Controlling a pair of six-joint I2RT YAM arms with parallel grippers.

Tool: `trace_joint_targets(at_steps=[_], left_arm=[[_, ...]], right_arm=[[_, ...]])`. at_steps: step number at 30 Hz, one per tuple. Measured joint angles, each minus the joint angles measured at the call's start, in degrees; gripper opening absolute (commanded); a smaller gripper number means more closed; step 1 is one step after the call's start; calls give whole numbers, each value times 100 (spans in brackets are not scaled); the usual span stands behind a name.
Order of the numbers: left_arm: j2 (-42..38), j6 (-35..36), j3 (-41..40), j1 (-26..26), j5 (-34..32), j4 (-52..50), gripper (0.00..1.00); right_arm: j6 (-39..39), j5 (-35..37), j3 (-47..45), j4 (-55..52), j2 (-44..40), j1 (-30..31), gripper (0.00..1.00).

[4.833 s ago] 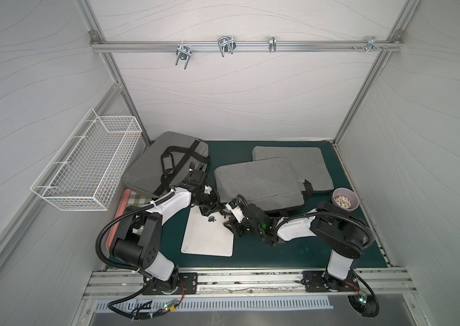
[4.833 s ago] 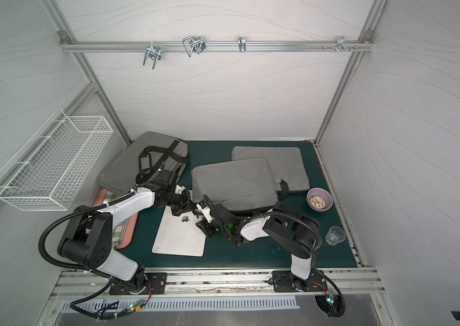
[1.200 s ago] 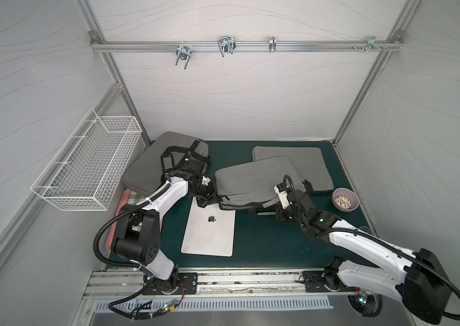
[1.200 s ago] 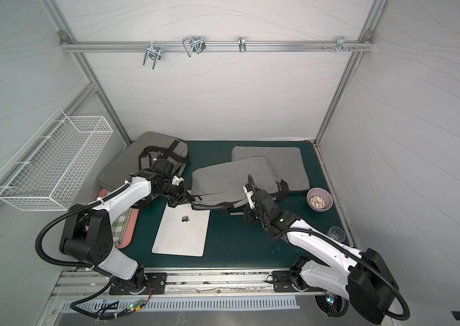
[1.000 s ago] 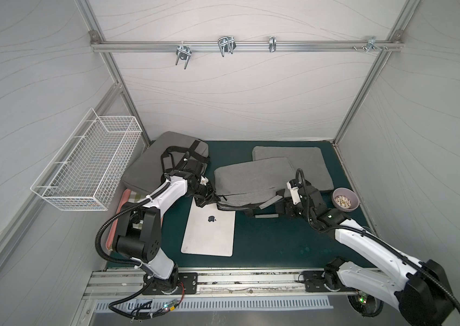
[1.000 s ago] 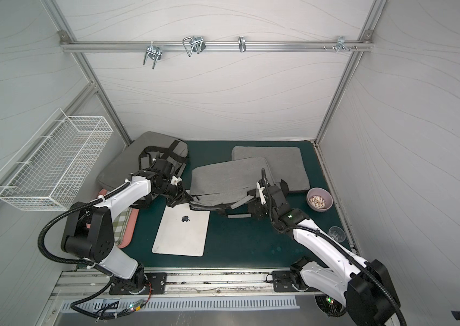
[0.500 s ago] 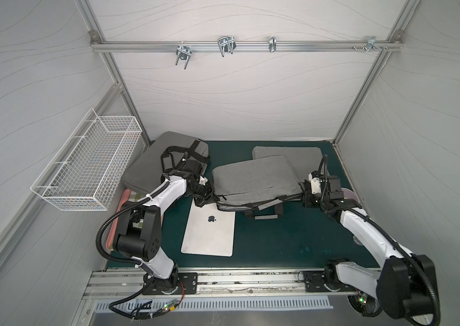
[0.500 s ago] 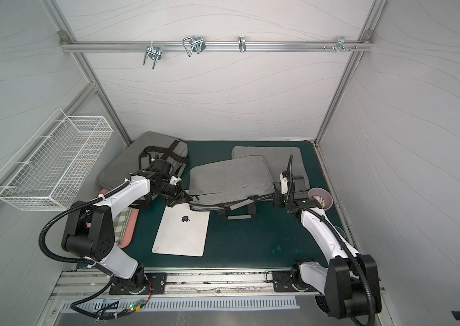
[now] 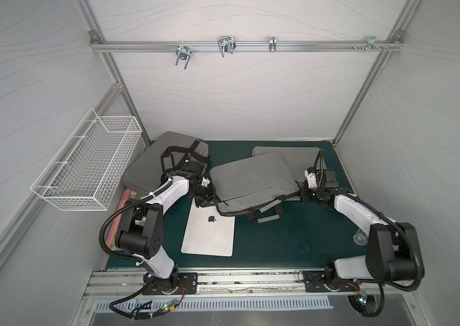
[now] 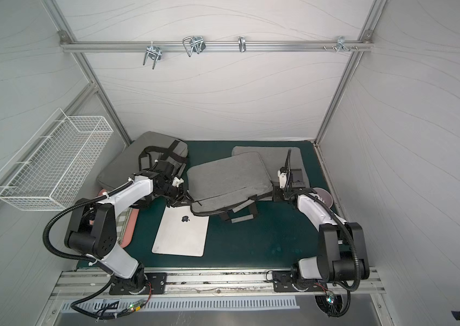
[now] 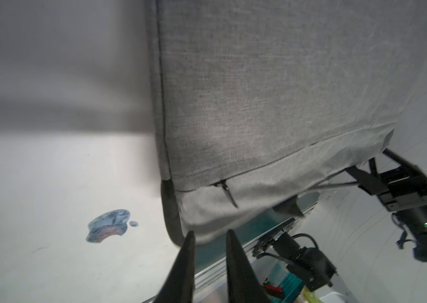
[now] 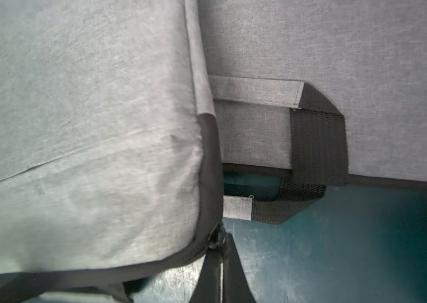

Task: Open the zippered laptop bag and take out the laptop
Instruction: Place the zippered laptop bag in the zippered laptop bag.

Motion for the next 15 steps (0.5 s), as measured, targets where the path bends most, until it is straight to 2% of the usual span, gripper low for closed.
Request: trace_joint_targets(at_steps=[5, 8, 9, 15], left_arm=[[-68, 426, 22, -149, -249, 26, 44], [-282, 846, 39, -254, -498, 37, 53], [-393, 1056, 57, -315, -601, 46, 58], [-997, 2695, 81, -1091, -1029, 398, 61]], right_arm=[[-22, -17, 131, -70, 59, -24, 27], [-15, -48, 227, -275, 50, -59, 43], [-31, -50, 264, -361, 33, -63, 48], [44, -433, 302, -824, -341, -63, 62]])
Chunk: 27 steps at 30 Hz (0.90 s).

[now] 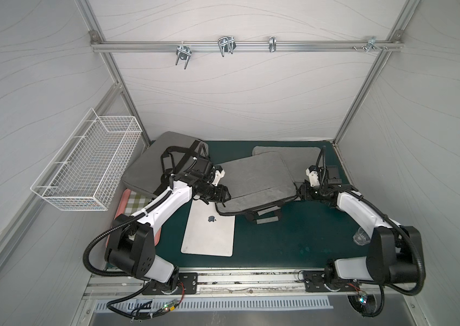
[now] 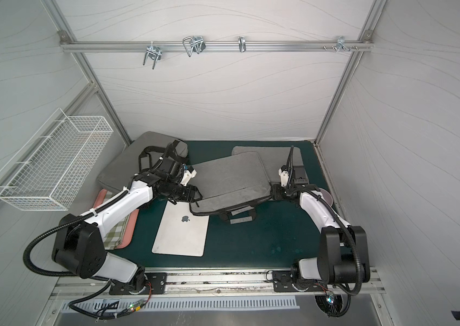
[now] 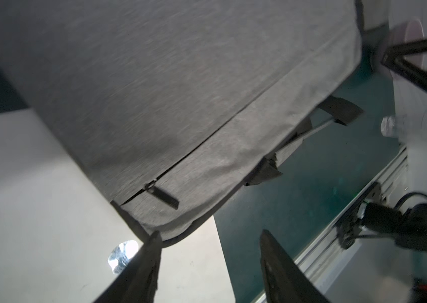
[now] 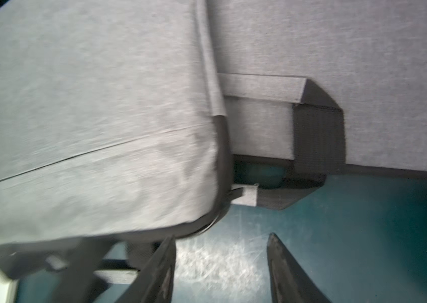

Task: Open the zippered laptop bag and take out the laptop
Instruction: Place the zippered laptop bag in the zippered laptop bag, then open the bag flap on the zippered laptop bag.

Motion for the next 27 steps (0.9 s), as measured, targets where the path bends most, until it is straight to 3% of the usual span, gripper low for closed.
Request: trace_joint_targets(at_steps=[6, 8, 14, 21, 27], left_arm=[[79, 1676, 2, -804, -293, 275, 62], [251, 2184, 2, -1073, -503, 345, 62], [944, 3281, 2, -1770, -1296, 791, 62], [1707, 3700, 181, -2258, -2461, 1458, 62], [1998, 3716, 216, -2422, -3023, 2041, 62]], right_arm=[[260, -413, -131, -306, -787, 0, 72], [407, -562, -251, -343, -1025, 0, 81], [925, -1069, -778, -315, -1517, 2, 84], [1329, -1333, -1147, -295, -1788, 50, 85], [1379, -1344, -1329, -299, -2035, 50, 85]])
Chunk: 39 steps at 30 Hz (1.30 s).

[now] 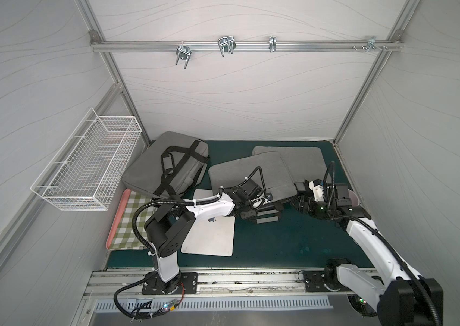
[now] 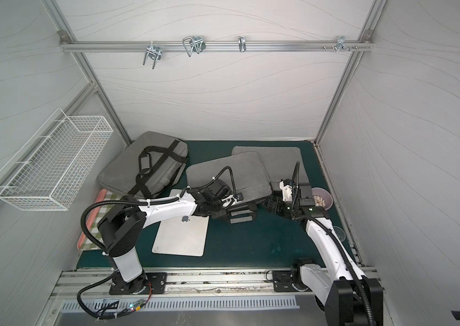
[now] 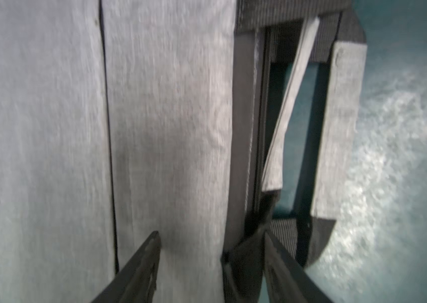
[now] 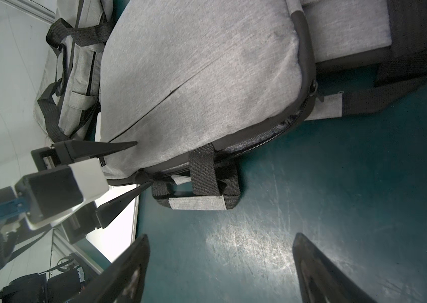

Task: Open the zippered laptop bag and take out the laptop
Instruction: Open the bag flap on the zippered laptop bag.

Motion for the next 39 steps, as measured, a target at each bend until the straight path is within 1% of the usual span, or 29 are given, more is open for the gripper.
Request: trace_joint_targets(at_steps=[4, 7, 12, 16, 22, 23, 28, 32, 35, 39], left_arm=[[282, -15, 170, -79, -411, 210, 59], [341, -66, 192, -136, -619, 398, 54], [463, -247, 317, -155, -859, 372, 35], [682, -339, 590, -199, -1139, 90, 28], [846, -516, 881, -197, -1338, -264, 2], [859, -555, 944, -197, -1381, -348, 0], [914, -643, 1364, -197, -1504, -866, 0], [914, -848, 1958, -175, -1663, -1427, 0], [911, -1130, 2476, -85, -1672, -1768, 0], [911, -1637, 3226, 127, -1506, -2385, 0]], right_arm=[[28, 9, -160, -7, -101, 0, 85], [44, 22, -247, -11, -129, 0, 85], [70, 22, -289, -22, -133, 0, 85], [81, 17, -293, -17, -133, 0, 85], [122, -72, -334, 7, -133, 0, 84], [140, -105, -345, 33, -133, 0, 84], [503, -337, -533, 356, -162, 0, 84], [1008, -498, -710, 785, -160, 35, 83], [1429, -535, -800, 1167, -160, 79, 82], [2063, -483, -841, 1655, -155, 188, 79]])
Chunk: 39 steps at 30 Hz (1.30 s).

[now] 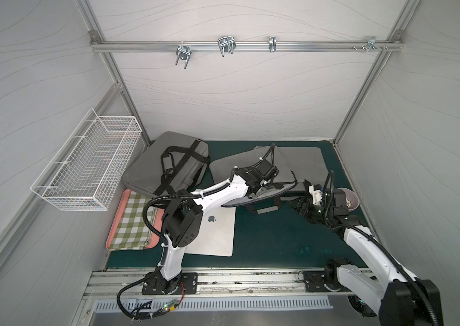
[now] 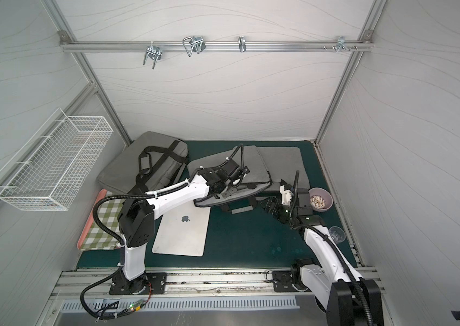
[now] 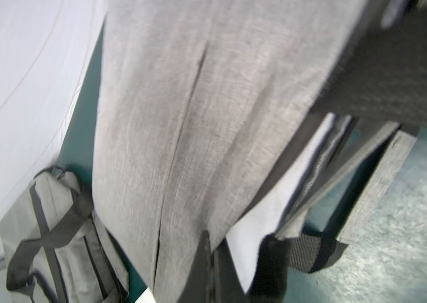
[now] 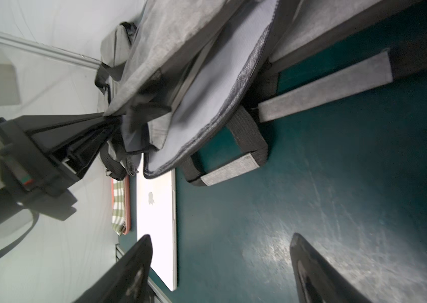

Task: Open the zippered laptop bag and take out the laptop
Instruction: Open the bag flap on the zippered laptop bag, then take out the laptop from the zippered laptop bag.

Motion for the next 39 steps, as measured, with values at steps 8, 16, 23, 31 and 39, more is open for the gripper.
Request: trace_joint_targets(at_steps=[8, 16, 23, 31, 39], left_arm=[[66, -855, 1589, 420, 564, -1180, 0], [413, -1534, 2693, 651, 1401, -2208, 0], [522, -1829, 2837, 706, 1904, -2514, 0], [522, -1980, 2839, 850, 2505, -2581, 0], [546, -2135, 2839, 1016, 3051, -2590, 0]], right_arm=[[1187, 551, -48, 984, 243, 688, 68], [2046, 1517, -74, 2028, 890, 1670, 65], [2420, 1943, 459, 2852, 2142, 2238, 61], [2889, 2107, 1029, 3943, 3703, 2577, 57], [3279, 2122, 1340, 5145, 4911, 2741, 47]])
